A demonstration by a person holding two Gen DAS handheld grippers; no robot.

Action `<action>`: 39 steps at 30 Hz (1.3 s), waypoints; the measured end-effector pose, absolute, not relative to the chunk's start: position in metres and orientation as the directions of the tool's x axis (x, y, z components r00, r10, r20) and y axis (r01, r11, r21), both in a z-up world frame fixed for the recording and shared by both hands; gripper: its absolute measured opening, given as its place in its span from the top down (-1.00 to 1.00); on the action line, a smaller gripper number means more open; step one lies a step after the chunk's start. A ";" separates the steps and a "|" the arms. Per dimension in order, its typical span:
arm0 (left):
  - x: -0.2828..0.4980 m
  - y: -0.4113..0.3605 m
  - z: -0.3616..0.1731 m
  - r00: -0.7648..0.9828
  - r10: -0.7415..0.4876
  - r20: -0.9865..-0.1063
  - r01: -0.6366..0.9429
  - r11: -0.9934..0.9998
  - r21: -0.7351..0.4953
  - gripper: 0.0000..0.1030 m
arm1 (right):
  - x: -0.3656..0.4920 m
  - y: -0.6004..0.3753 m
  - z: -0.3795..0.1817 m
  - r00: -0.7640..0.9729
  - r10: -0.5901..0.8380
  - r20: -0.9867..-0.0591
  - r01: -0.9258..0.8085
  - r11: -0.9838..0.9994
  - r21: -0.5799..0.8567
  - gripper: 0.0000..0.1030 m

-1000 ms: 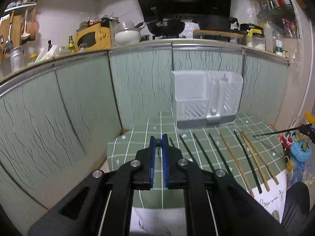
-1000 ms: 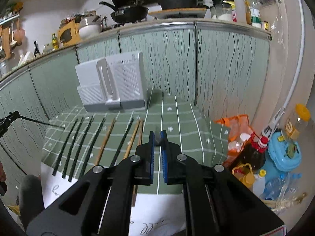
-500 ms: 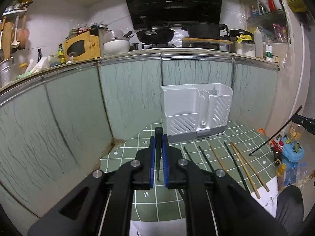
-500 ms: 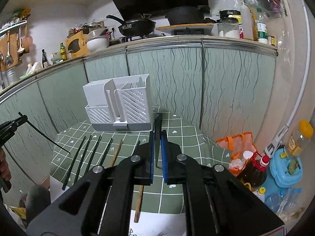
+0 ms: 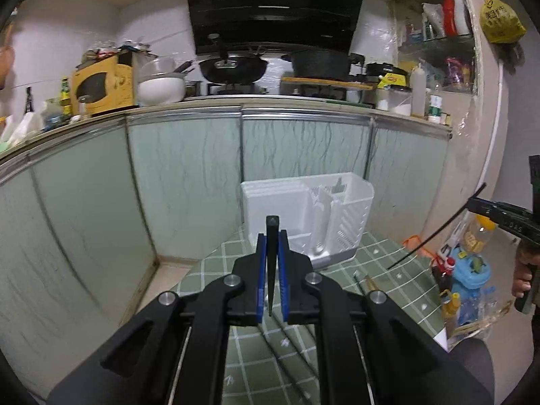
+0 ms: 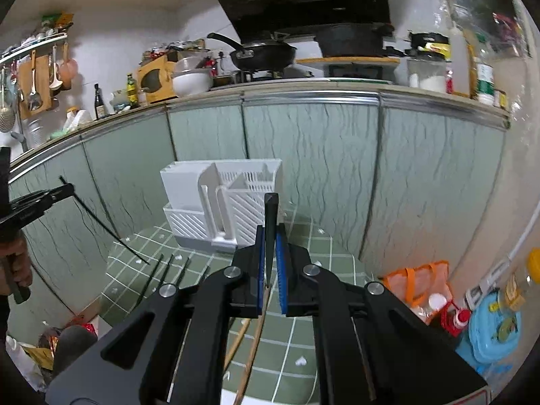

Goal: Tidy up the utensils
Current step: 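Lift the left tool's black chopstick toward the white holder while the right tool carries its own, then drop the black chopstick into the holder with the left tool while the right tool releases its own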

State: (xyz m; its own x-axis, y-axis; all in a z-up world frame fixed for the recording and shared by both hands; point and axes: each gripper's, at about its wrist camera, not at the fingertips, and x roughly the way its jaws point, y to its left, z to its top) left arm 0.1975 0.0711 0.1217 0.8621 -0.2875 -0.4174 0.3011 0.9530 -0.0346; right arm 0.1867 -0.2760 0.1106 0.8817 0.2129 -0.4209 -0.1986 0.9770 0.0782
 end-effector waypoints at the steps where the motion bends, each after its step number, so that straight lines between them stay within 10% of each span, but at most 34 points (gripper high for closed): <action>1: 0.202 0.068 0.125 0.858 -0.300 -0.417 0.312 0.949 -0.042 0.85 | 0.193 -0.274 0.115 0.877 0.225 -0.424 -0.213 0.974 0.077 0.88; 24: 0.295 -0.037 0.242 0.832 -0.441 -0.337 0.435 0.895 -0.096 0.85 | 0.265 -0.258 0.219 0.890 0.294 -0.349 -0.298 0.954 0.042 0.88; 39: 0.342 -0.063 0.176 0.779 -0.468 -0.417 0.465 0.878 -0.118 0.85 | 0.307 -0.258 0.167 0.855 0.307 -0.418 -0.313 0.948 0.057 0.88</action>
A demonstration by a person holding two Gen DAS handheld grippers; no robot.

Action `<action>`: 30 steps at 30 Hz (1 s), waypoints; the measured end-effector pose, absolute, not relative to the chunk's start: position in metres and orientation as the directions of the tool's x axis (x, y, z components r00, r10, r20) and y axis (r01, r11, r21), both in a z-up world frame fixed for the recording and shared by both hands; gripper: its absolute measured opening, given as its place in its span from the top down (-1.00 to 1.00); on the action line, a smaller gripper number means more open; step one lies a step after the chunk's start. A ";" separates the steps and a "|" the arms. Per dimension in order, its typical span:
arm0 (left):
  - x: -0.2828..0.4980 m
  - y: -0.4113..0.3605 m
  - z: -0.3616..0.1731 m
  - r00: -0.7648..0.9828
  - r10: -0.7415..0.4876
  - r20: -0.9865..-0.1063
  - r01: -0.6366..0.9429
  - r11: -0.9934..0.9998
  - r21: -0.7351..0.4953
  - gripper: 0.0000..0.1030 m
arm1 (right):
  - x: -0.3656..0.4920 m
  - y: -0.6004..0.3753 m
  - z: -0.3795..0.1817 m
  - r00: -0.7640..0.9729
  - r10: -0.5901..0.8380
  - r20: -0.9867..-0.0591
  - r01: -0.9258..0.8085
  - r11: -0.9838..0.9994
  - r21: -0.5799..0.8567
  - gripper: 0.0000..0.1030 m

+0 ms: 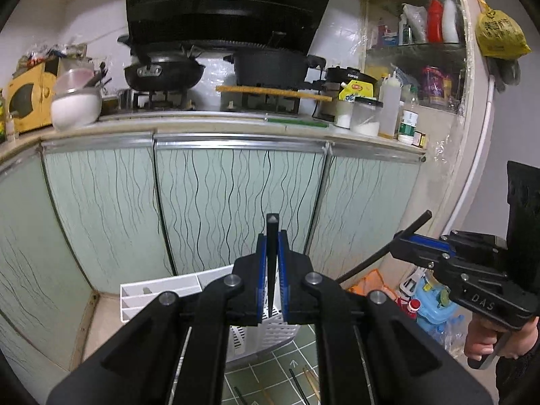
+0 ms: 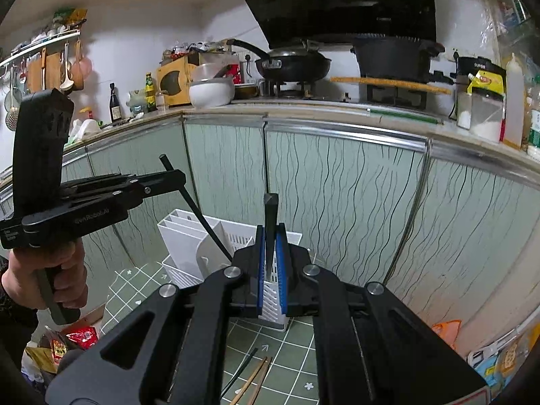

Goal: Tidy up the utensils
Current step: 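Drop the black chopstick into the holder with the left tool while the right tool releases its own, then move both open tools back down to the remaining chopsticks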

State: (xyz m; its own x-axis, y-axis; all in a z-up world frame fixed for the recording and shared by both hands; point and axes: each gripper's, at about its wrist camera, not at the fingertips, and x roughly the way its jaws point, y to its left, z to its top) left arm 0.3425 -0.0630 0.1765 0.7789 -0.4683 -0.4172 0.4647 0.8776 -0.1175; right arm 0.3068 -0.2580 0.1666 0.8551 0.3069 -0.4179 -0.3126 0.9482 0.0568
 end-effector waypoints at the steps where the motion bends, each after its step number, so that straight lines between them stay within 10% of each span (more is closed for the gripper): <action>1: 0.344 -0.062 0.173 0.776 -0.471 -0.419 0.465 0.877 -0.123 0.84 | 0.309 -0.258 0.163 0.853 0.312 -0.418 -0.316 0.947 0.063 0.88; 3: 0.345 -0.059 0.166 0.767 -0.473 -0.433 0.469 0.874 -0.125 0.71 | 0.313 -0.261 0.158 0.847 0.323 -0.422 -0.321 0.944 0.078 0.84; 5: 0.340 -0.057 0.162 0.790 -0.433 -0.434 0.442 0.893 -0.086 -0.49 | 0.314 -0.267 0.155 0.852 0.308 -0.423 -0.296 0.951 0.095 0.10; 6: 0.334 -0.055 0.161 0.814 -0.410 -0.410 0.425 0.903 -0.060 -0.93 | 0.311 -0.270 0.154 0.864 0.284 -0.416 -0.270 0.958 0.094 -0.61; 30: 0.213 0.031 0.114 0.894 -0.209 -0.397 0.253 0.965 0.062 -0.93 | 0.197 -0.256 0.112 0.889 0.172 -0.424 -0.221 0.973 -0.069 -0.84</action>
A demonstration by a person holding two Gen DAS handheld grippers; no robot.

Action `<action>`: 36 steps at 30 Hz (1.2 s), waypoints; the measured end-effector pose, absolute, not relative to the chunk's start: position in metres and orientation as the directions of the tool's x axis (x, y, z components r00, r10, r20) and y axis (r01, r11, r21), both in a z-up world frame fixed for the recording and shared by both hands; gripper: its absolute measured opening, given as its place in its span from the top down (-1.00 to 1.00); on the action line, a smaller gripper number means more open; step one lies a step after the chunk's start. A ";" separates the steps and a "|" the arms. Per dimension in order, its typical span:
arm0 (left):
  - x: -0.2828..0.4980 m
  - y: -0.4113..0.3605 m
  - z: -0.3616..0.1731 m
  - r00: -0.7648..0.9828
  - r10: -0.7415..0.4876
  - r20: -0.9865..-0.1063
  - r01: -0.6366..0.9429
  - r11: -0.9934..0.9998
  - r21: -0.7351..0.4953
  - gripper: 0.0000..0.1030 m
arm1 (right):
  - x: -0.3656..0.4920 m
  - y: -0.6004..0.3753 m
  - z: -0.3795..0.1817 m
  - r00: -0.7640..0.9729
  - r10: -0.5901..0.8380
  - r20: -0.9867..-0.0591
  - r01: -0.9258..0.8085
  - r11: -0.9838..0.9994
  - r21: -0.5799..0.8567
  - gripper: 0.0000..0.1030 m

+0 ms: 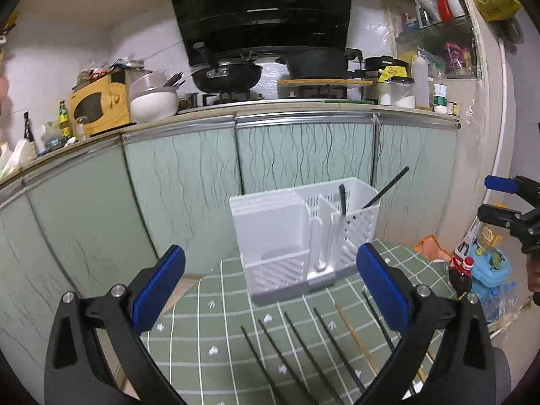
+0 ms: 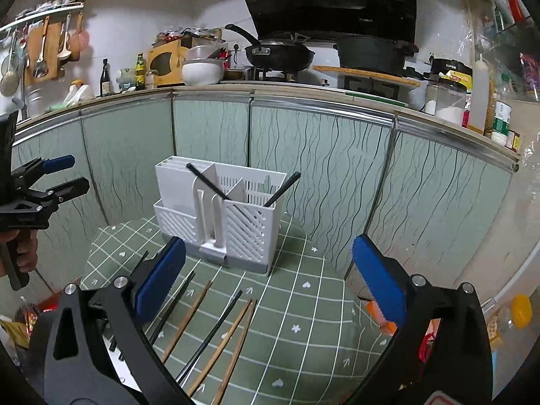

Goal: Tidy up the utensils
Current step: 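Move both open tools back down to the remaining chopsticks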

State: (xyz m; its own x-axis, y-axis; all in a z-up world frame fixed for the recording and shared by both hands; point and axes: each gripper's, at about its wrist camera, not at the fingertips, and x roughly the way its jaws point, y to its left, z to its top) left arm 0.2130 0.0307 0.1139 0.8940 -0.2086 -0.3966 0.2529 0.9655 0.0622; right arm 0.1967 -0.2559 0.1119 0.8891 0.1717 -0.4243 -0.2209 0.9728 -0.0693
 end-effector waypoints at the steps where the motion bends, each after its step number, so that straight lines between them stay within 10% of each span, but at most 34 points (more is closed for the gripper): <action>1: 0.210 0.033 0.112 0.893 -0.206 -0.399 0.250 0.966 0.061 -0.93 | 0.192 -0.255 0.110 0.891 0.165 -0.423 -0.216 0.973 -0.076 -0.84; 36: 0.127 0.053 -0.034 0.845 -0.080 -0.528 0.108 0.994 0.024 -0.93 | 0.135 -0.251 -0.024 0.844 0.069 -0.532 -0.117 0.991 -0.058 -0.84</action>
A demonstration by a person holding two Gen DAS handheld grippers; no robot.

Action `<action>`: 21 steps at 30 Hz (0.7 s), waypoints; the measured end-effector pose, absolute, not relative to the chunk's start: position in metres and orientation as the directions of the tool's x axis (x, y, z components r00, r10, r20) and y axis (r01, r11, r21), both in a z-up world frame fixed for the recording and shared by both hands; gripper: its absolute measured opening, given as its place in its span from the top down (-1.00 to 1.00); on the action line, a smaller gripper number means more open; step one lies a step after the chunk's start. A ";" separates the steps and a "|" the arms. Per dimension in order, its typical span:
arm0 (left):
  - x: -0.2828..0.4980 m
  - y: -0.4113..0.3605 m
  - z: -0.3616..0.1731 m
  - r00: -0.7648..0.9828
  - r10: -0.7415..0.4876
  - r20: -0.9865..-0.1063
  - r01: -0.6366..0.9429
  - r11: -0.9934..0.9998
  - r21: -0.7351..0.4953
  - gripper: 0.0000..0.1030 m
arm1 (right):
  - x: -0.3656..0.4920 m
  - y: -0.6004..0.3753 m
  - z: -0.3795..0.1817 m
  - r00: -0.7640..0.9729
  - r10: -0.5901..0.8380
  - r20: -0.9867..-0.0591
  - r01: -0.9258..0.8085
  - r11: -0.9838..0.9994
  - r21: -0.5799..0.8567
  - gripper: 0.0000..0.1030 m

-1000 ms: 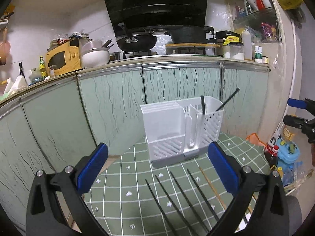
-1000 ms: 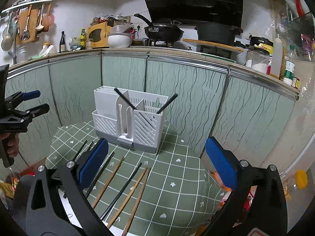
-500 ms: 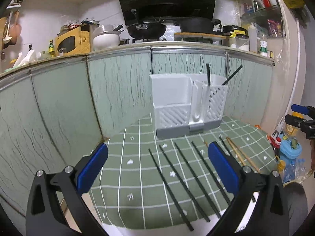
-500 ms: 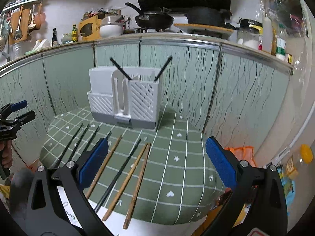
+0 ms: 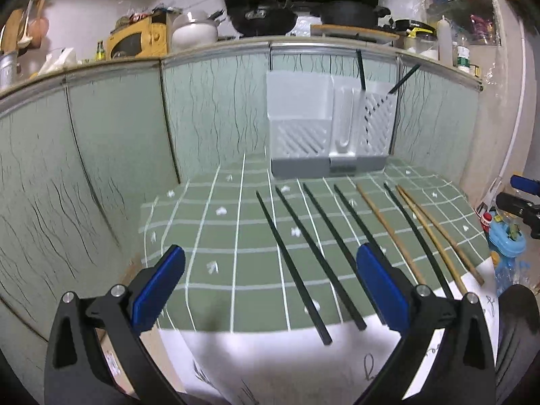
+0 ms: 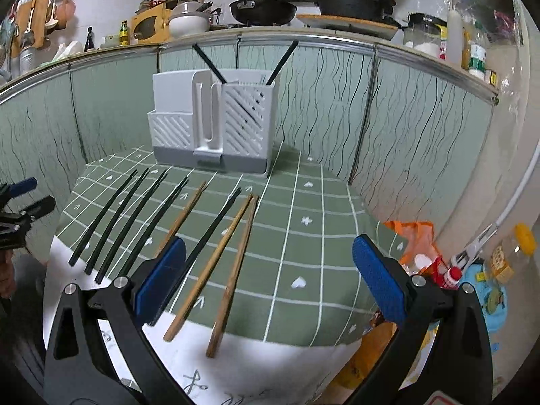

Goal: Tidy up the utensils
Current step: 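Move both open tools back down to the remaining chopsticks, then close the left tool on a black chopstick while the right tool grasps a wooden chopstick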

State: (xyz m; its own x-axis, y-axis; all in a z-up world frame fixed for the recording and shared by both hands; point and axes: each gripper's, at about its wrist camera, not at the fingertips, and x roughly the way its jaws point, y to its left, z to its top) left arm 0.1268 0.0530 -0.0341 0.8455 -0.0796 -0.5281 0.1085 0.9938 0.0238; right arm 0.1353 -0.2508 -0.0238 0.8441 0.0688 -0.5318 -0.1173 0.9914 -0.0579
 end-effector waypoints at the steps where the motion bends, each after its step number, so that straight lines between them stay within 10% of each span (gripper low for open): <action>1: 0.126 0.053 -0.038 0.841 -0.069 -0.536 0.097 0.995 0.023 -0.93 | 0.134 -0.249 -0.027 0.839 0.072 -0.539 -0.121 0.991 -0.056 -0.84; 21: 0.135 0.023 -0.090 0.788 -0.010 -0.615 0.092 0.991 0.102 0.05 | 0.121 -0.237 -0.070 0.782 -0.023 -0.623 -0.008 0.999 -0.048 -0.84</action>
